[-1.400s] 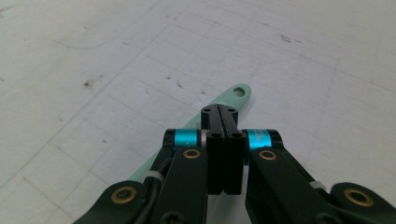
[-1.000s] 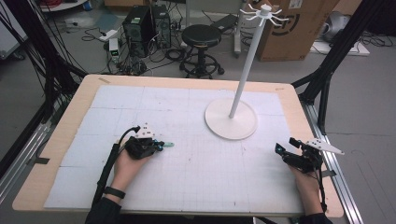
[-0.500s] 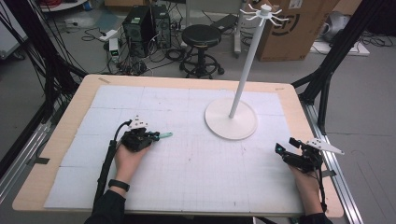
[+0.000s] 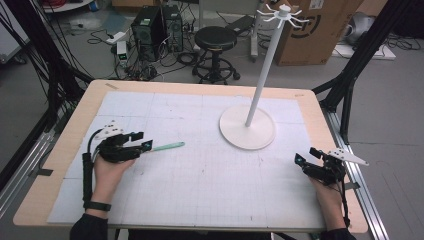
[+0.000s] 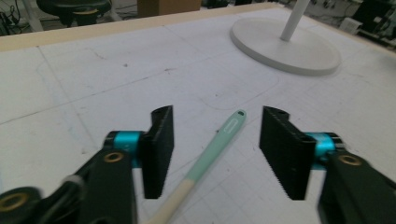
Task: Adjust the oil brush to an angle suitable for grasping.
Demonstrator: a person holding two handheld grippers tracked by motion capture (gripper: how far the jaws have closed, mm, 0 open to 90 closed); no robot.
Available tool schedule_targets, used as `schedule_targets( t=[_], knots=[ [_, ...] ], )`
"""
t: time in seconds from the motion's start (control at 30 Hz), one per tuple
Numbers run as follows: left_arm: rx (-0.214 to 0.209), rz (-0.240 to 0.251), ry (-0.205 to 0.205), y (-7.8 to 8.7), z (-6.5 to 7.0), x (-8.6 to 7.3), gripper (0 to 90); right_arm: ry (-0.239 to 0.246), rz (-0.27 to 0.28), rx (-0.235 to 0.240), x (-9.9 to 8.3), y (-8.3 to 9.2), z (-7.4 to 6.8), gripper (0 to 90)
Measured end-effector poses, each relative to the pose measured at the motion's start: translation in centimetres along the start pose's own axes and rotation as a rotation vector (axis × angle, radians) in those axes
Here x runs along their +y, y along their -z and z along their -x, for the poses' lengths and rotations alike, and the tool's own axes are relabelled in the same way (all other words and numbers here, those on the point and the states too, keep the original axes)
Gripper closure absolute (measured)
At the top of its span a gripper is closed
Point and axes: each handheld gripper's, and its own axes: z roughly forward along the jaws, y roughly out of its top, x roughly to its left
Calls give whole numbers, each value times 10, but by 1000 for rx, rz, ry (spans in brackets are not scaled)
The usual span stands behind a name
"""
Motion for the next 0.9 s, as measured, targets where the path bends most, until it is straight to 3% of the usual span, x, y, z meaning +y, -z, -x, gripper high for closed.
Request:
schedule_targets(
  t=[0.13, 0.17, 0.3, 0.67, 0.73, 0.9],
  knots=[
    [20, 24, -43, 25, -12, -6, 276, -3, -3, -7, 0, 0, 0, 242],
    [24, 33, -50, 30, -14, -8, 276, -3, -3, -7, 0, 0, 0, 242],
    [28, 77, -50, 45, -24, -22, 166, -8, -25, -21, 1, -3, 0, 246],
    [95, 138, -5, 79, -58, -48, 129, 3, -23, -30, 1, -3, -2, 246],
    [86, 150, 11, 82, -61, -51, 129, 3, -22, -27, 1, -3, -2, 246],
    [61, 167, 3, 82, -57, -49, 130, 13, -26, -30, 1, -3, -2, 246]
  ],
)
